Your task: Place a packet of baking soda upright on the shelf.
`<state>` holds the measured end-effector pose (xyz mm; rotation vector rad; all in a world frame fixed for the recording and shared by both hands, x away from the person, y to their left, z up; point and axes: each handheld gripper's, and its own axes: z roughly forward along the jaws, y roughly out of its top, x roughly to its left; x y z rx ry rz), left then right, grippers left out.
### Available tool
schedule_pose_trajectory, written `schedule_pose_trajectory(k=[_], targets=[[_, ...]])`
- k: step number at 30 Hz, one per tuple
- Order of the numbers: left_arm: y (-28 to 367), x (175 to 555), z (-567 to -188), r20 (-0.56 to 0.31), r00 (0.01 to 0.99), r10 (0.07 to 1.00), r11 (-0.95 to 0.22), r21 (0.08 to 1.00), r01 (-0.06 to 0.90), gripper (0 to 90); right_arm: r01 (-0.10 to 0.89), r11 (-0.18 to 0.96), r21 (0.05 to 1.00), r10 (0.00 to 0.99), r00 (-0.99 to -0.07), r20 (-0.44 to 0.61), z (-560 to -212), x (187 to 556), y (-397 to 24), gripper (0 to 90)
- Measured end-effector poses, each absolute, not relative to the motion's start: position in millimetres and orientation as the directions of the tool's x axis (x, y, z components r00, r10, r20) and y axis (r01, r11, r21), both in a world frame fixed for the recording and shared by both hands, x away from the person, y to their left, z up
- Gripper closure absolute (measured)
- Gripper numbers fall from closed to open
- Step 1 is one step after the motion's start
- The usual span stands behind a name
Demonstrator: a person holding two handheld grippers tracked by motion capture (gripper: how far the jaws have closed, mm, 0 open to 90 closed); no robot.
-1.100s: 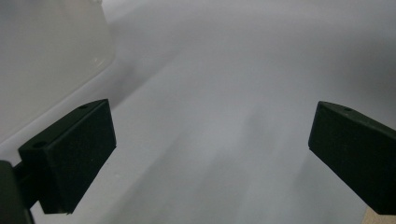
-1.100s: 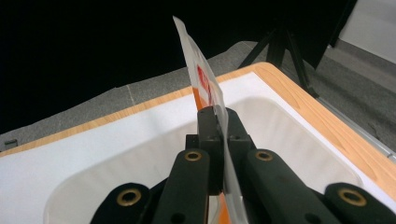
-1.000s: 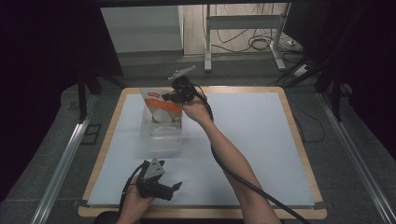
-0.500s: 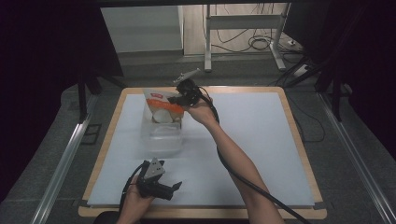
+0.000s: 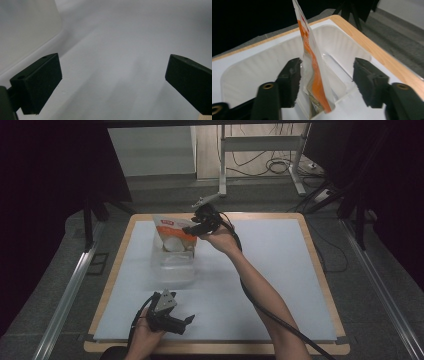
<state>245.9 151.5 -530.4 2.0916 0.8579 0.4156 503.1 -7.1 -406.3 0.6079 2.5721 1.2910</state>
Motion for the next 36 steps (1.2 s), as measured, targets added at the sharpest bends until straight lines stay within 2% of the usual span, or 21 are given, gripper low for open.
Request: schedule_pose_trajectory(k=[3,4,11,28,36], targets=[[151.2,246.1,-530.8,-0.003,0.712,0.702,-0.434,0.791,0.432,0.8,0.257,0.536,0.804,0.446,-0.895,-0.012,-404.2,500.0,-11.5,32.2],[151.2,246.1,-530.8,-0.003,0.711,0.703,-0.434,0.79,0.433,0.8,0.25,0.535,0.807,0.451,-0.892,-0.023,-403.0,498.0,-14.2,28.4],[151.3,246.4,-530.7,0.004,0.712,0.702,-0.443,0.786,0.432,0.7,0.234,0.542,0.807,0.455,-0.889,-0.048,-399.8,489.6,-21.7,22.2],[150.9,246.1,-530.7,0.009,0.712,0.702,-0.446,0.785,0.43,0.8,0.233,0.535,0.812,0.456,-0.889,-0.045,-400.0,472.3,-38.2,13.9],[150.0,245.9,-531.1,0.012,0.713,0.701,-0.451,0.782,0.43,0.7,0.253,0.545,0.799,0.466,-0.884,-0.039,-413.5,465.4,-49.5,11.9]])
